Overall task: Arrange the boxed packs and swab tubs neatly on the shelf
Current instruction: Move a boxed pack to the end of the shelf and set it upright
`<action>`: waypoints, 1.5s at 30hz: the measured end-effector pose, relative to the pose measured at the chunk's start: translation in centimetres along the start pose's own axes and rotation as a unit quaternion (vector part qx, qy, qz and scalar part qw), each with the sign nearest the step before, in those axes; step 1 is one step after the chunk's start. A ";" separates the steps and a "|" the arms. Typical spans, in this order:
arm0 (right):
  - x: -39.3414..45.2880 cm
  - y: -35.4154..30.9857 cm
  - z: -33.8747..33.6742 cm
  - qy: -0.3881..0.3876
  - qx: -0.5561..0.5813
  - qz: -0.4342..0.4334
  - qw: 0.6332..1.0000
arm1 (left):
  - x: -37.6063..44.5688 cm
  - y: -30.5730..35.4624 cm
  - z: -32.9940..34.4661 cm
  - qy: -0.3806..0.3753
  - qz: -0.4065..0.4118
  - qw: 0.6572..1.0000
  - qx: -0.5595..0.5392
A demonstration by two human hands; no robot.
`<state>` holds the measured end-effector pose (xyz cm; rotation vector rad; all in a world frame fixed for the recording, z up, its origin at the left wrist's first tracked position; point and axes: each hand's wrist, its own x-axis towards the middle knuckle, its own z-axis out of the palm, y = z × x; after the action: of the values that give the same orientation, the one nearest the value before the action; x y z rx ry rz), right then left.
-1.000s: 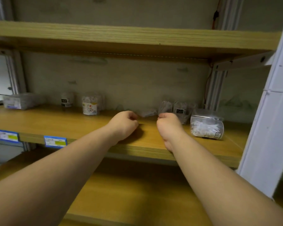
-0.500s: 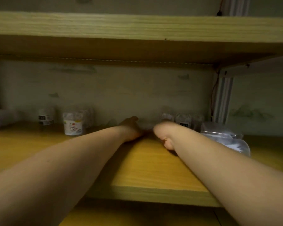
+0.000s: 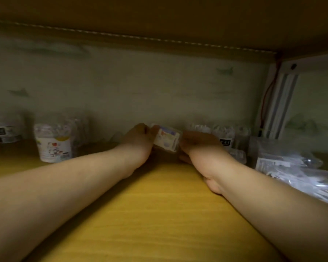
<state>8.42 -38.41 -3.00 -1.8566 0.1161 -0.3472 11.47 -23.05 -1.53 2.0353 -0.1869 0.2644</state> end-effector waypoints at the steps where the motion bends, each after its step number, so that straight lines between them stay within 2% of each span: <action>1: -0.1 0.1 -0.1 -0.007 -0.001 -0.002 1.000 | -0.1 -0.2 -0.1 -0.008 0.002 1.000 0.015; 7: -0.6 0.1 -0.4 -0.001 0.004 -0.021 1.000 | 0.3 -1.0 -0.2 -0.018 -0.003 1.000 0.014; 13: -1.2 -0.4 -0.1 0.001 -0.054 -0.035 0.998 | -0.1 -0.2 -0.5 -0.017 -0.022 0.999 0.019; 16: -2.5 -1.1 -0.3 -0.008 -0.077 -0.025 0.997 | -2.3 0.7 -1.2 -0.037 -0.039 0.999 -0.001; 19: -4.8 -2.2 -1.1 -0.024 -0.053 0.017 0.998 | -5.4 1.0 -1.5 -0.040 -0.056 0.998 -0.014; 23: -9.7 -3.3 -2.6 -0.045 -0.055 0.003 0.997 | -12.1 2.6 -2.4 -0.040 -0.091 0.994 -0.039; 29: -16.0 -2.1 -5.9 -0.023 -0.077 -0.061 0.995 | -18.1 4.2 -2.1 0.025 -0.055 0.998 -0.002; 32: -17.1 -2.0 -6.4 -0.010 -0.103 -0.095 0.990 | -19.4 4.3 -2.2 0.034 -0.041 0.998 0.026; 35: -17.9 -2.2 -6.1 0.014 -0.117 -0.114 0.986 | -19.7 4.3 -2.4 0.037 -0.044 0.998 -0.008; 40: -17.3 -1.8 -5.9 0.013 -0.147 -0.111 0.983 | -20.3 4.5 -2.4 0.048 -0.008 0.998 0.036; 45: -17.3 -1.8 -5.5 0.025 -0.187 -0.127 0.974 | -19.9 4.2 -2.5 0.030 -0.023 0.998 0.043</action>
<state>-9.78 -38.48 -2.88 -2.2440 -0.0265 -0.5816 -8.95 -22.35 -2.14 2.1109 -0.0922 0.3084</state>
